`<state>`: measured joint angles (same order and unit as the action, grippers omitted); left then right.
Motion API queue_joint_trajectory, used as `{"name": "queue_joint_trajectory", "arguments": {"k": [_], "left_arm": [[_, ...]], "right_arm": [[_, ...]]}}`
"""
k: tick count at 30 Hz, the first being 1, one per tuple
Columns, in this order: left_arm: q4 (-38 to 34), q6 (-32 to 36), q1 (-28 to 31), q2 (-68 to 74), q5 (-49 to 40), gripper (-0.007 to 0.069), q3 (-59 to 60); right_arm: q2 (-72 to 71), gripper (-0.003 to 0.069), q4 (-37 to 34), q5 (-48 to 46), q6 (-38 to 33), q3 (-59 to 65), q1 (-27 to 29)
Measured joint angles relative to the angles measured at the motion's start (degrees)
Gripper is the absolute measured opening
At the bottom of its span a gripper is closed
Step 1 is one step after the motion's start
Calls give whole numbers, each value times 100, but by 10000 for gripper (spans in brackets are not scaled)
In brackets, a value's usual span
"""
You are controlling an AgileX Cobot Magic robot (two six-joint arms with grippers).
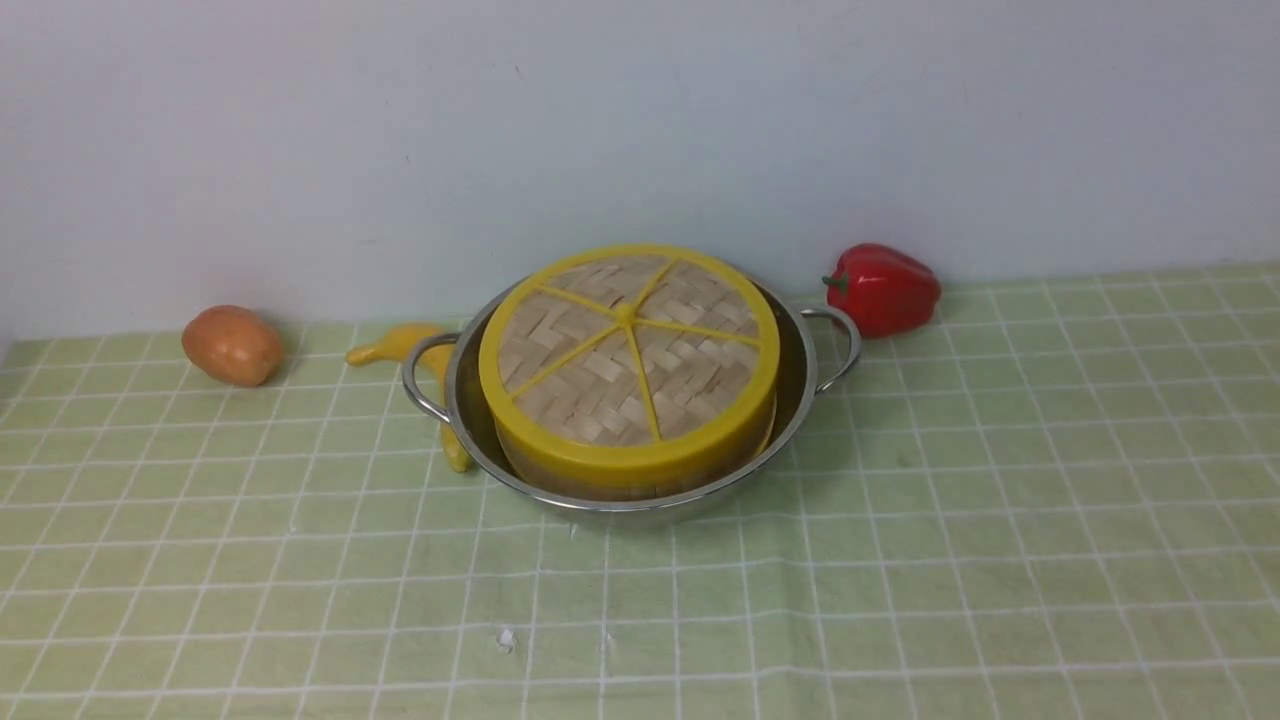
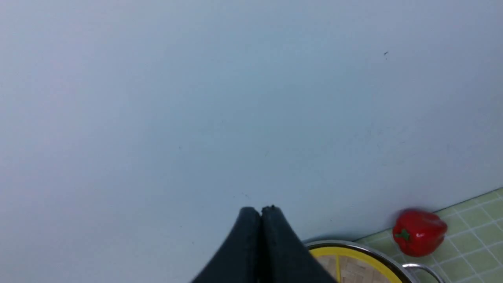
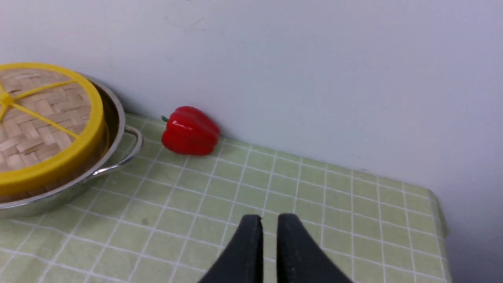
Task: Place the steamer in the pot on the green tablecloth, and put the lid on the steamer.
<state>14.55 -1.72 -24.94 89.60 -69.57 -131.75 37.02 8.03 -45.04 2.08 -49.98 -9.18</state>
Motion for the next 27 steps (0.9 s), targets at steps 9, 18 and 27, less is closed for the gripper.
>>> {"name": "queue_joint_trajectory", "arguments": {"k": [9, 18, 27], "left_arm": [[-99, -179, 0, -2870, 893, -23, 4522], [-755, -831, 0, -5034, 4006, -23, 9378], [-1056, -889, 0, -5839, 5926, -20, 10656]], "right_arm": [[-1230, -15, 109, 619, 552, 2013, 0], [-1242, -5, 104, 696, 578, 2201, 0], [-1246, 7, 104, 699, 622, 2201, 0]]}}
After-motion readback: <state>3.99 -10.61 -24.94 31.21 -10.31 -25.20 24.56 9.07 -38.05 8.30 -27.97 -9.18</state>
